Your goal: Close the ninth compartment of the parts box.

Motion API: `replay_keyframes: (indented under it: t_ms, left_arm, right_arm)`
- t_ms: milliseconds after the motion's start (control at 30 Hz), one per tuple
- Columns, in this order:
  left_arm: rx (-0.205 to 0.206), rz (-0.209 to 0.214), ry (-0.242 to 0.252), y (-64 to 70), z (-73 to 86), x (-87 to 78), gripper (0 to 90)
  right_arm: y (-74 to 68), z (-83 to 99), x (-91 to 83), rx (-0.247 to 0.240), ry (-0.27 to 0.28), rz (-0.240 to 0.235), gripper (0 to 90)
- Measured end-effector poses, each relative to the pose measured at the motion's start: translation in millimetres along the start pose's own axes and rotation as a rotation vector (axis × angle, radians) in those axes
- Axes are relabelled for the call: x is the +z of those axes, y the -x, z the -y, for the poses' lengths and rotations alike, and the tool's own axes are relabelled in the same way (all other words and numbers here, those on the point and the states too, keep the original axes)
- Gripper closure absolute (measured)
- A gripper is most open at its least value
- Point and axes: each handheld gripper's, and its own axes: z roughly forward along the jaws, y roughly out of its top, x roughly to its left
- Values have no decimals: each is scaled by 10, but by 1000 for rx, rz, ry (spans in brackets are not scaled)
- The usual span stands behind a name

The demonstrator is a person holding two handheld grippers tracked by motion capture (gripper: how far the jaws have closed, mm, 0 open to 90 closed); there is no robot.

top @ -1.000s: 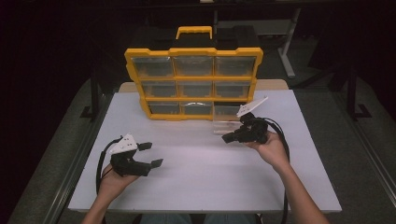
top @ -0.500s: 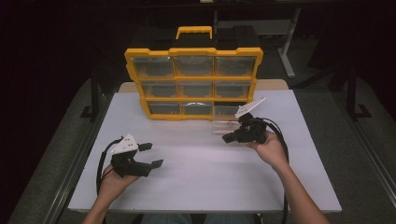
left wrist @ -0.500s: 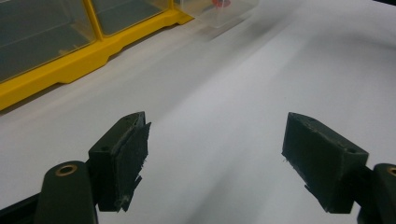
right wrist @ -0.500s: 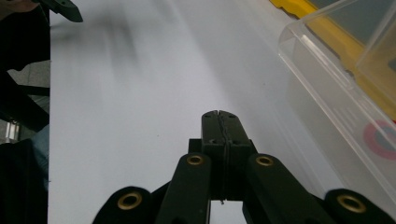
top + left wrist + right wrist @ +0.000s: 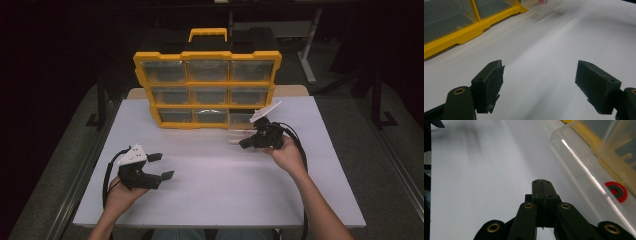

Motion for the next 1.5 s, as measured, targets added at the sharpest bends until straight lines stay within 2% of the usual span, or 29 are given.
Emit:
replay_keyframes:
  t_ms: [167,333,533,567,633,733,1067,1500]
  left_arm:
    - [7,2,7,-4,3,9,221]
    - [8,1,7,-3,2,6,222]
    - [1,3,10,-2,3,3,222]
    - [-1,3,9,-1,4,3,222]
    - [7,2,6,-4,4,1,222]
    - [2,3,9,-2,4,0,222]
    - [7,2,12,-3,1,-6,223]
    - [12,1,12,-9,0,-10,223]
  right_arm:
    - [53,-36,-20,6,-4,23,889]
    - [54,-29,18,5,-30,31,889]
    - [103,-53,20,14,-30,42,888]
    - [118,-58,20,4,-32,53,889]
    - [116,-73,19,15,-37,44,889]
    - [131,-89,22,4,-40,56,889]
    - [153,-115,19,22,-39,59,889]
    - [223,-161,14,21,-41,78,889]
